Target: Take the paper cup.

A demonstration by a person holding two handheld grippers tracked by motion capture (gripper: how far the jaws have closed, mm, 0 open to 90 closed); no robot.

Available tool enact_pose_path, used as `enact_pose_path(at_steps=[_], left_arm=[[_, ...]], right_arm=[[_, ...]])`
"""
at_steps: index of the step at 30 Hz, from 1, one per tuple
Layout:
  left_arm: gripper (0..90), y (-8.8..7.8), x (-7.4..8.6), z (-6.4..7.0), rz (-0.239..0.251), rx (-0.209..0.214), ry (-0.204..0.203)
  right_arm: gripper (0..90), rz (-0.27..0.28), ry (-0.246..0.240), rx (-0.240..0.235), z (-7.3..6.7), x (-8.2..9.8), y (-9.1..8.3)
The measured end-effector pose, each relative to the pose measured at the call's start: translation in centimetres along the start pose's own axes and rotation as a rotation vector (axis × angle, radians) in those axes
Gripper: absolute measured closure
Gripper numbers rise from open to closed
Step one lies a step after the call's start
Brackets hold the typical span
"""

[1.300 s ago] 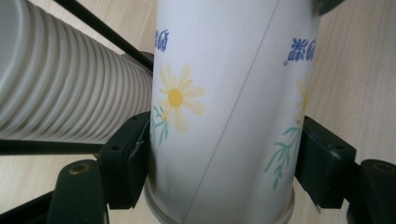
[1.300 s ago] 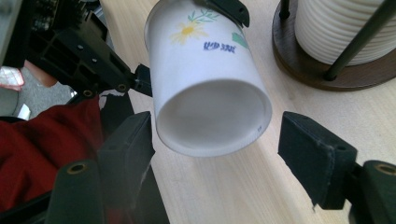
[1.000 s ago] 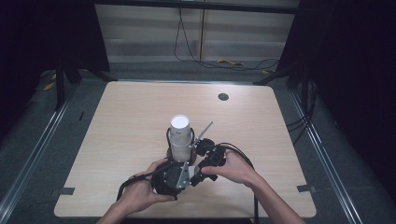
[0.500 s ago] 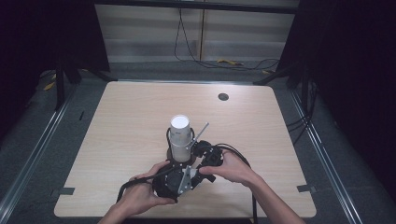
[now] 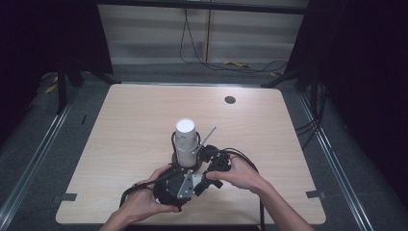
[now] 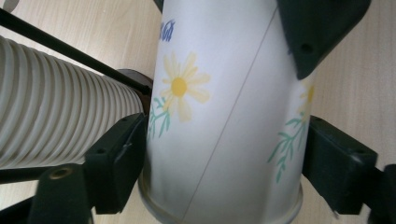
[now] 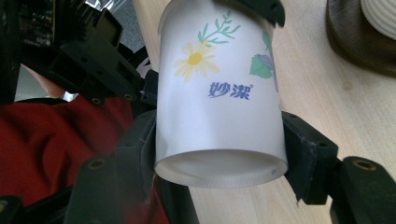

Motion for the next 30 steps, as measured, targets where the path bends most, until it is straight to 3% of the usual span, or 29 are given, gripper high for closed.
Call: enact_pose_path(at_steps=[1, 2, 5, 6, 7, 9, 10, 11, 15, 20, 30], left_arm=[[17.3, 0.1, 0.0, 0.0, 0.015, -0.006, -0.02], [17.3, -0.1, 0.2, 0.0, 0.002, 0.006, -0.001], [17.0, -0.3, 0.4, -0.2, 0.019, 0.004, -0.016], [16.9, -0.4, 0.4, -0.3, 0.028, 0.001, -0.024], [16.6, -0.4, 0.2, -0.4, 0.058, -0.015, -0.063], [16.2, -0.8, 0.4, -0.5, 0.057, -0.001, -0.057], [16.2, -0.8, 0.3, -0.6, 0.072, -0.01, -0.077], [16.2, -0.9, 0.4, -0.7, 0.065, -0.009, -0.065], [16.1, -1.4, 0.4, -0.9, 0.113, 0.004, -0.102], [16.1, -2.5, 0.7, -1.7, 0.139, -0.023, -0.13], [16.0, -5.0, 0.5, -3.0, 0.276, -0.027, -0.238]], right_arm=[[35.3, -0.005, 0.002, 0.003, 0.0, 0.1, 0.0], [35.4, -0.001, -0.003, 0.006, 0.1, 0.1, -0.1], [35.5, 0.005, -0.001, 0.006, 0.0, 0.2, -0.2], [35.5, 0.006, 0.001, 0.006, 0.1, 0.2, -0.4], [35.5, 0.008, 0.004, 0.009, 0.1, 0.2, -0.4], [35.6, 0.017, 0.003, 0.014, 0.1, 0.2, -0.6], [35.6, 0.017, 0.001, 0.014, 0.1, 0.2, -0.7], [35.7, 0.021, 0.006, 0.019, 0.1, 0.2, -0.7], [35.7, 0.033, 0.011, 0.023, 0.1, 0.3, -1.0], [35.7, 0.061, 0.01, 0.036, 0.4, 0.6, -1.4], [35.6, 0.135, 0.015, 0.051, 0.8, 1.5, -1.9]])
Point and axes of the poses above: each handheld gripper's, and its own axes: y roughly forward along the jaws, x roughly out of its underside, z roughly to its right, the point moved 10 cm from there along y, roughly forward along the jaws, and after that the axes turned 9 degrees about z, right-handed, at the moved point
